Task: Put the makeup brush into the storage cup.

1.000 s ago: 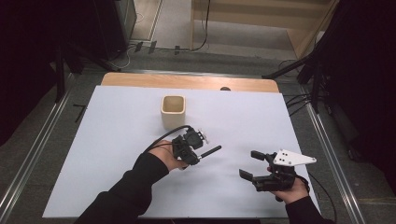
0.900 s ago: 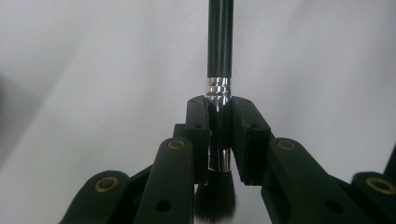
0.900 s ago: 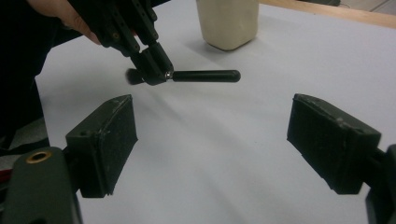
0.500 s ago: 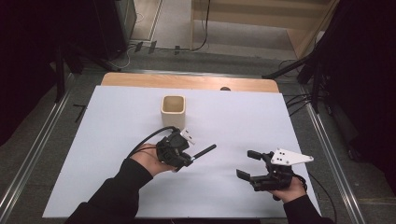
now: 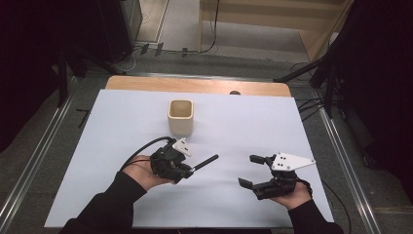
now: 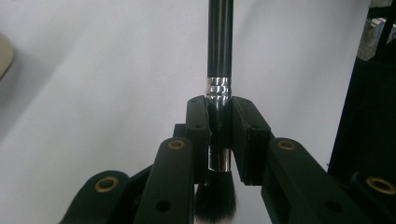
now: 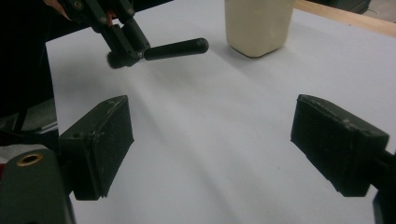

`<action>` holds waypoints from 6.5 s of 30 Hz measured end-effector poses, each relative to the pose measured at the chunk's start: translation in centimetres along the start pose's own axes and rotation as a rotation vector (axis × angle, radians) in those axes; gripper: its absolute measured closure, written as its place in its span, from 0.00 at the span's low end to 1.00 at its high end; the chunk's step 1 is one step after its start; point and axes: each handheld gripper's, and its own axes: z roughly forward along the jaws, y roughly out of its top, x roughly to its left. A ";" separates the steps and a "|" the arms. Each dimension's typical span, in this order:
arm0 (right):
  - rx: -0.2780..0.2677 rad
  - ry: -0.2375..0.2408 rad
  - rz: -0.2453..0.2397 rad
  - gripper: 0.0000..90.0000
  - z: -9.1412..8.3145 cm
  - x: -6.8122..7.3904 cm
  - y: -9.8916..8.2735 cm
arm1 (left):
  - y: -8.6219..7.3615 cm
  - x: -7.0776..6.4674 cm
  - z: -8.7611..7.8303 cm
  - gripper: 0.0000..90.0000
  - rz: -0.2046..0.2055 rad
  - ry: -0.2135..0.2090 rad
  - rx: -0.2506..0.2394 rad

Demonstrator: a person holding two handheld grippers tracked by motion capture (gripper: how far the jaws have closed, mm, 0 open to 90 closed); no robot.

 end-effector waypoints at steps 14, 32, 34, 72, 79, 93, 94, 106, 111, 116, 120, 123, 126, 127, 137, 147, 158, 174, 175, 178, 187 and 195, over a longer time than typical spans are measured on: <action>0.046 0.065 -0.072 0.15 2.2 0.6 1.6 | -0.2 -0.1 -0.2 0.87 0.080 -0.019 0.036; 0.144 0.153 -0.101 0.16 5.3 0.7 3.0 | 0.0 0.5 -0.6 0.87 0.149 -0.061 0.077; 0.152 0.160 -0.102 0.16 5.6 0.8 3.2 | 0.1 0.6 -0.5 0.87 0.168 -0.061 0.094; 0.373 0.402 -0.201 0.50 10.9 1.4 4.3 | 2.0 0.3 0.9 0.87 0.320 -0.194 0.250; 0.428 0.438 -0.188 0.74 11.4 1.5 4.1 | 2.1 0.2 1.0 0.87 0.327 -0.206 0.264; 0.443 0.481 -0.220 0.88 11.4 1.9 4.0 | 2.3 0.0 1.3 0.86 0.349 -0.220 0.271; 0.443 0.481 -0.220 0.88 11.4 1.9 4.0 | 2.3 0.0 1.3 0.85 0.349 -0.220 0.271; 0.450 0.445 -0.152 0.88 11.0 1.3 4.0 | 2.1 2.1 0.3 0.38 0.210 -0.228 0.130; 0.442 0.432 -0.140 0.88 10.7 1.0 4.0 | 1.7 2.8 0.1 0.33 0.165 -0.215 0.100; 0.441 0.408 -0.125 0.88 10.2 0.7 3.8 | 1.1 3.3 0.0 0.33 0.122 -0.206 0.075; 0.450 0.396 -0.101 0.88 9.9 0.5 3.6 | 0.6 3.8 -0.4 0.32 0.089 -0.205 0.048; 0.450 0.375 -0.083 0.88 9.6 0.2 3.3 | 0.0 4.2 -0.7 0.32 0.055 -0.196 0.013; 0.444 0.362 -0.070 0.88 9.2 -0.1 3.2 | -0.4 4.6 -0.8 0.32 0.038 -0.189 0.005; 0.450 0.358 -0.063 0.88 9.1 -0.2 3.2 | -0.4 4.6 -0.8 0.32 0.038 -0.189 0.005; 0.437 0.312 -0.011 0.88 8.3 -0.8 2.7 | -1.7 5.6 -0.8 0.32 -0.062 -0.158 -0.047; 0.414 0.256 0.033 0.88 7.3 -0.9 2.5 | -2.7 5.9 -0.9 0.31 -0.124 -0.147 -0.100; 0.376 0.164 0.089 0.88 5.9 -0.7 2.4 | -3.2 5.3 -0.7 0.31 -0.156 -0.117 -0.130; 0.310 0.057 0.162 0.88 5.6 0.0 2.0 | -3.4 4.1 -0.6 0.31 -0.214 -0.092 -0.215; 0.308 0.052 0.163 0.88 5.6 0.1 2.0 | -3.4 4.0 -0.6 0.31 -0.217 -0.090 -0.227; 0.285 0.023 0.175 0.88 5.5 0.4 2.0 | -3.5 3.6 -0.7 0.31 -0.220 -0.078 -0.249; 0.220 -0.032 0.228 0.88 5.0 0.9 1.7 | -3.4 3.0 -0.7 0.31 -0.249 -0.075 -0.288; 0.165 -0.068 0.246 0.88 5.1 2.1 2.5 | -3.2 2.4 -0.7 0.31 -0.268 -0.078 -0.324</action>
